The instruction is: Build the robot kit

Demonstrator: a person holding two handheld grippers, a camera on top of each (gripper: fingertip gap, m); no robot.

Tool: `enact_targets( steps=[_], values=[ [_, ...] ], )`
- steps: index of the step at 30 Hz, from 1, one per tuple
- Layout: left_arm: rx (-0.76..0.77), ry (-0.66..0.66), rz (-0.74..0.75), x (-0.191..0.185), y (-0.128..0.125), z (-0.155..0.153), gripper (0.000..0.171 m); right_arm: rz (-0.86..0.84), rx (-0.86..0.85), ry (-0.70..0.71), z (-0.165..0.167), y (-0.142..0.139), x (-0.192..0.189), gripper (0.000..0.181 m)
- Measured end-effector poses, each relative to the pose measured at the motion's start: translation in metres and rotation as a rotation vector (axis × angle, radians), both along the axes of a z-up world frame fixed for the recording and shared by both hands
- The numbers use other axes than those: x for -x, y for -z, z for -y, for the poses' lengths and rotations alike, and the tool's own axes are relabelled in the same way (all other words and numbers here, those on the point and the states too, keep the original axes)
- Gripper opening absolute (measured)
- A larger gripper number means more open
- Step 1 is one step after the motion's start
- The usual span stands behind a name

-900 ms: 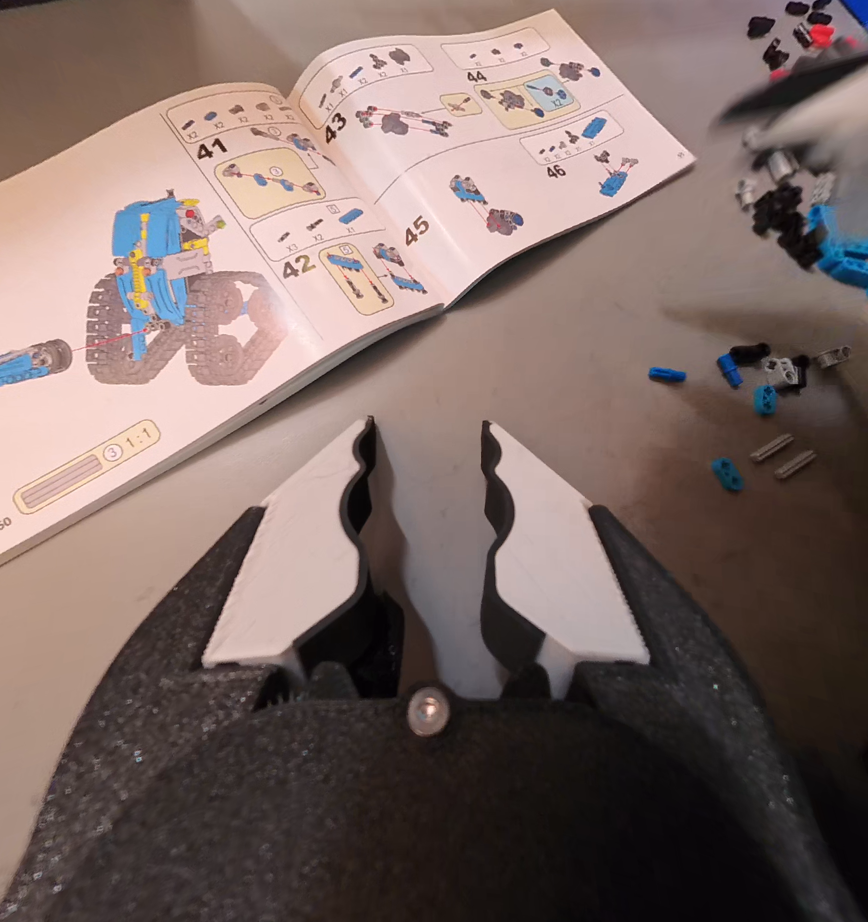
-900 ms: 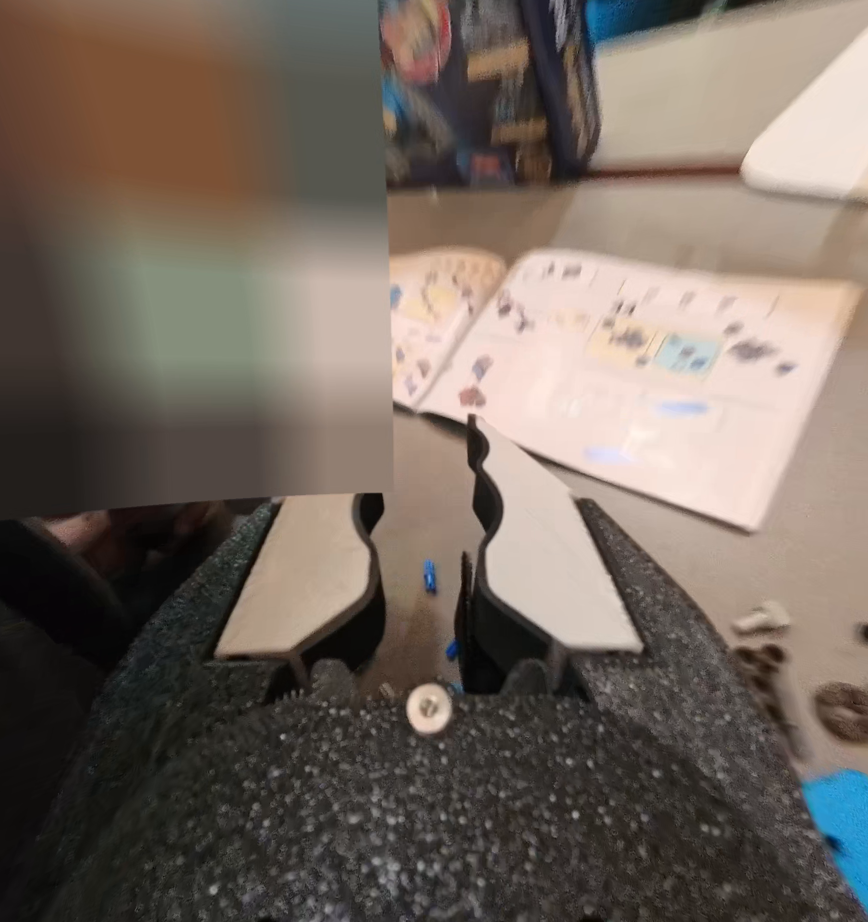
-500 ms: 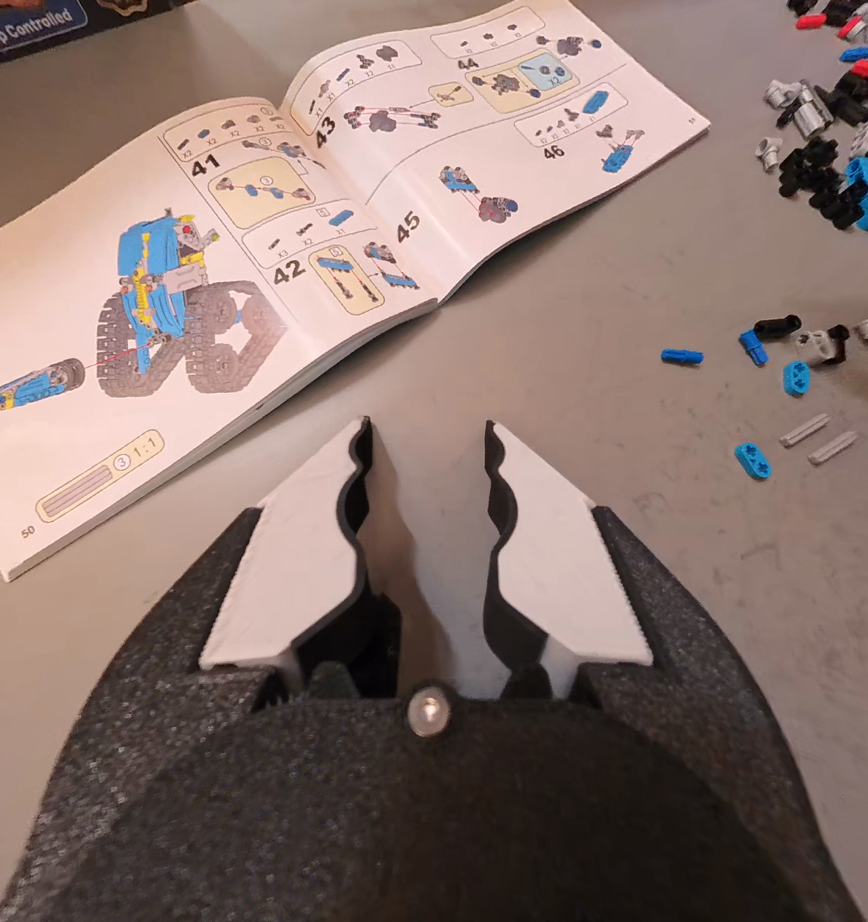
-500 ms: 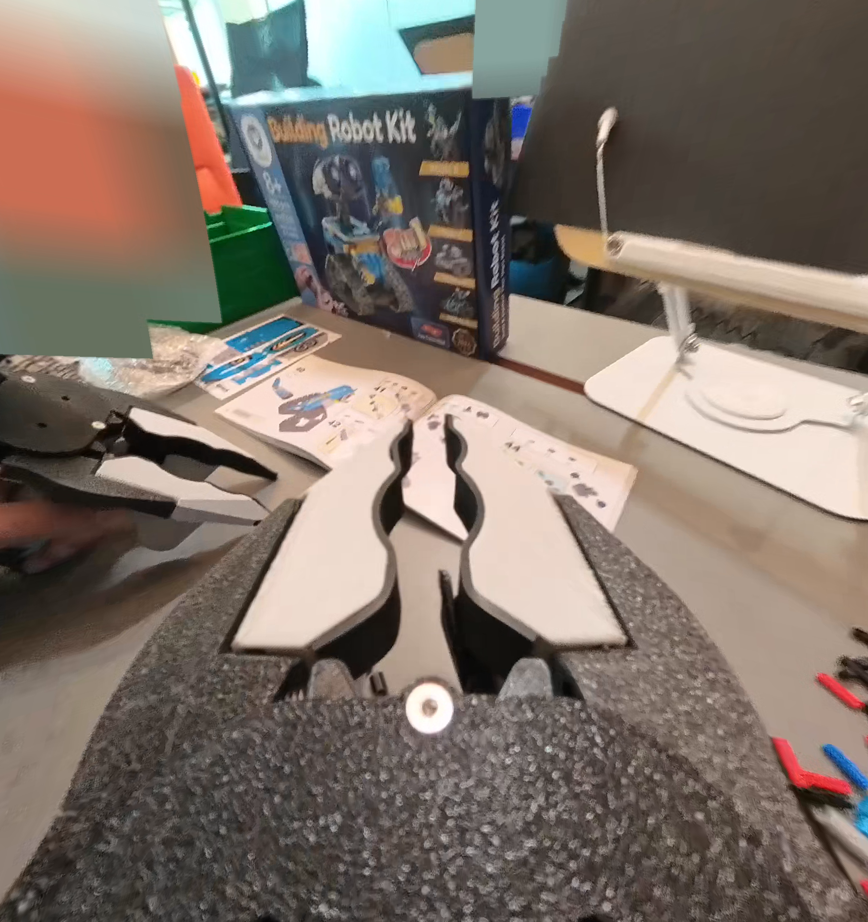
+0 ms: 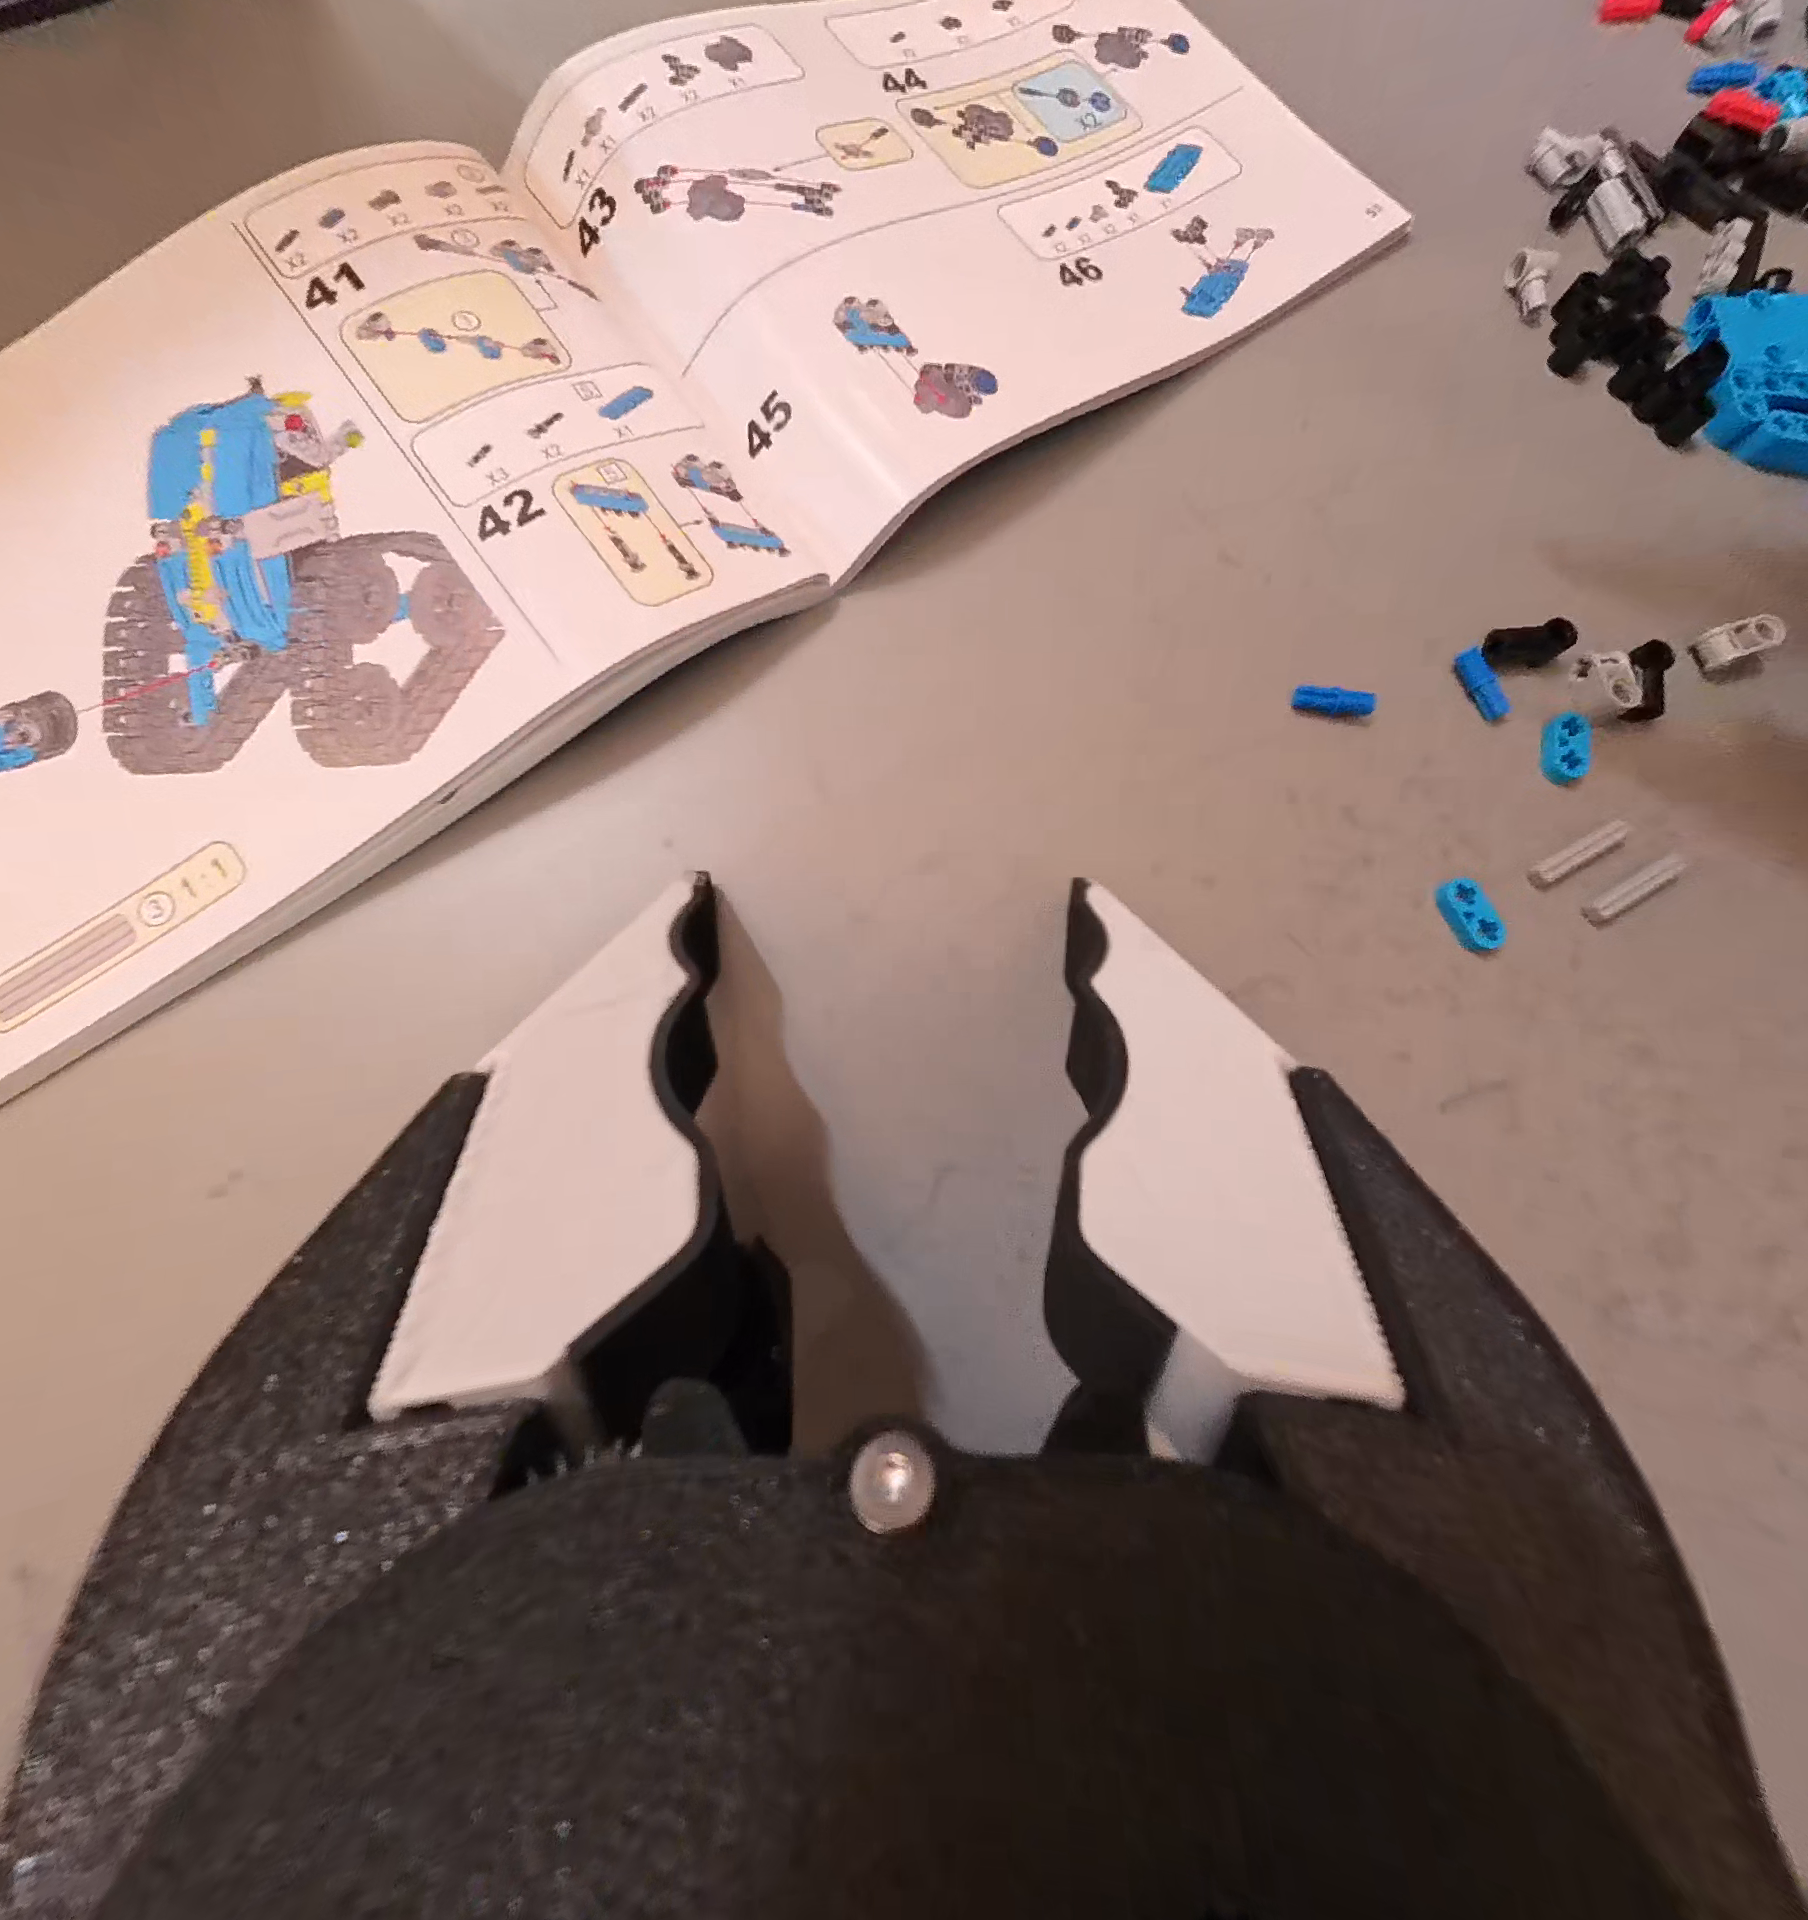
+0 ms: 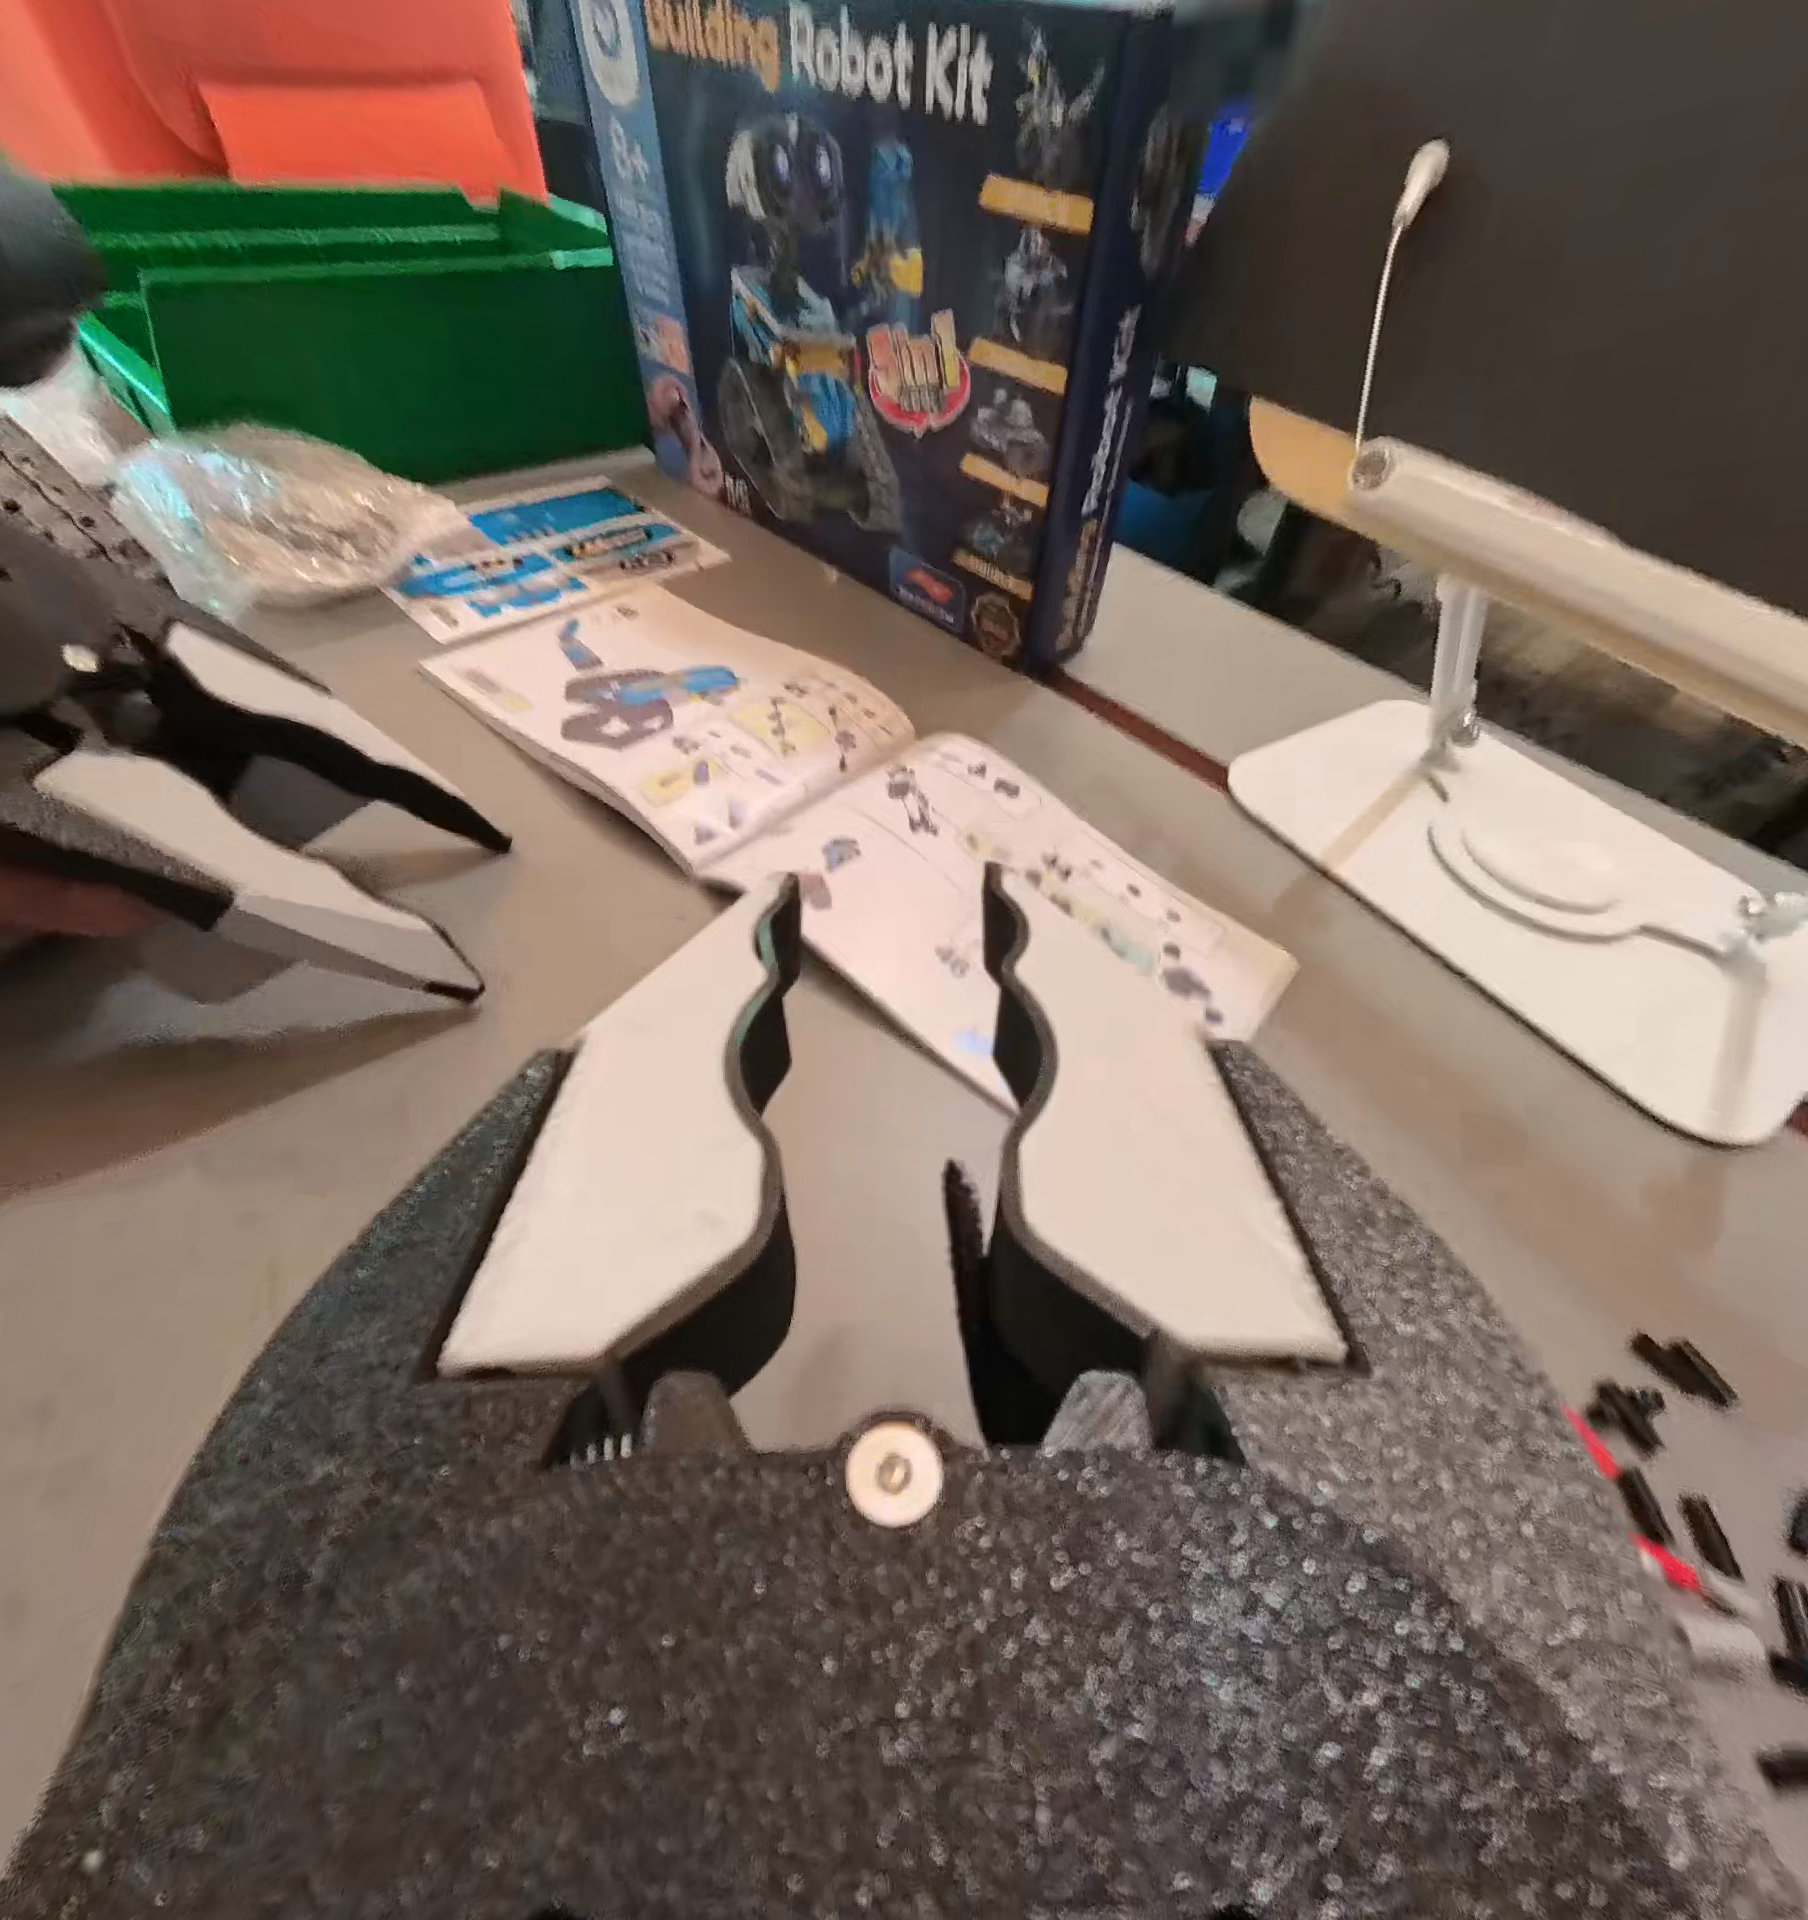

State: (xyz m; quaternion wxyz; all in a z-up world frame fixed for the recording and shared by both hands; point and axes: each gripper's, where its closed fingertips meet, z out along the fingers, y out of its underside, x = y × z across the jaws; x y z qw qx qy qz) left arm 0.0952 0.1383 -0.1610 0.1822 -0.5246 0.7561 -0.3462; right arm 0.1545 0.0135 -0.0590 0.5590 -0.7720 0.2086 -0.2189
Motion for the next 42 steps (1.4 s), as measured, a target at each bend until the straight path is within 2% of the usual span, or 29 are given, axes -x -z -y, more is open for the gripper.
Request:
enact_targets(
  steps=[3, 5, 9, 11, 17, 24, 31, 37, 40, 42],
  values=[
    [0.041, 0.004, -0.017, 0.0, -0.002, 0.002, 0.065, -0.062, 0.085, 0.052, 0.014, 0.01, 0.015, 0.035],
    [0.125, 0.053, -0.035, 0.004, -0.007, 0.014, 0.047, -0.051, 0.131, 0.123, 0.029, 0.019, 0.024, 0.037],
    [0.242, 0.074, -0.007, 0.002, -0.022, 0.021, 0.044, -0.036, 0.335, 0.201, 0.064, 0.056, 0.042, 0.037],
    [0.284, 0.058, 0.03, -0.001, -0.032, 0.018, 0.044, -0.015, 0.374, 0.24, 0.077, 0.064, 0.047, 0.036],
    [0.334, 0.011, 0.035, -0.008, -0.037, 0.008, 0.043, 0.053, 0.307, 0.276, 0.073, 0.05, 0.051, 0.022],
    [0.28, 0.02, -0.013, -0.008, -0.022, 0.012, 0.043, -0.05, 0.297, 0.184, 0.056, 0.064, 0.049, 0.019],
    [0.245, 0.047, 0.027, -0.01, -0.022, 0.018, 0.043, -0.108, 0.172, 0.175, 0.06, 0.056, 0.047, 0.018],
    [0.228, 0.092, -0.004, -0.005, -0.015, 0.028, 0.044, -0.131, 0.132, 0.135, 0.056, 0.055, 0.049, 0.02],
    [0.201, 0.101, 0.029, -0.004, -0.019, 0.028, 0.044, -0.132, 0.084, 0.124, 0.056, 0.047, 0.051, 0.026],
    [0.183, 0.106, 0.051, -0.003, -0.024, 0.027, 0.044, -0.112, 0.095, 0.008, 0.052, 0.04, 0.065, 0.054]
  ],
)
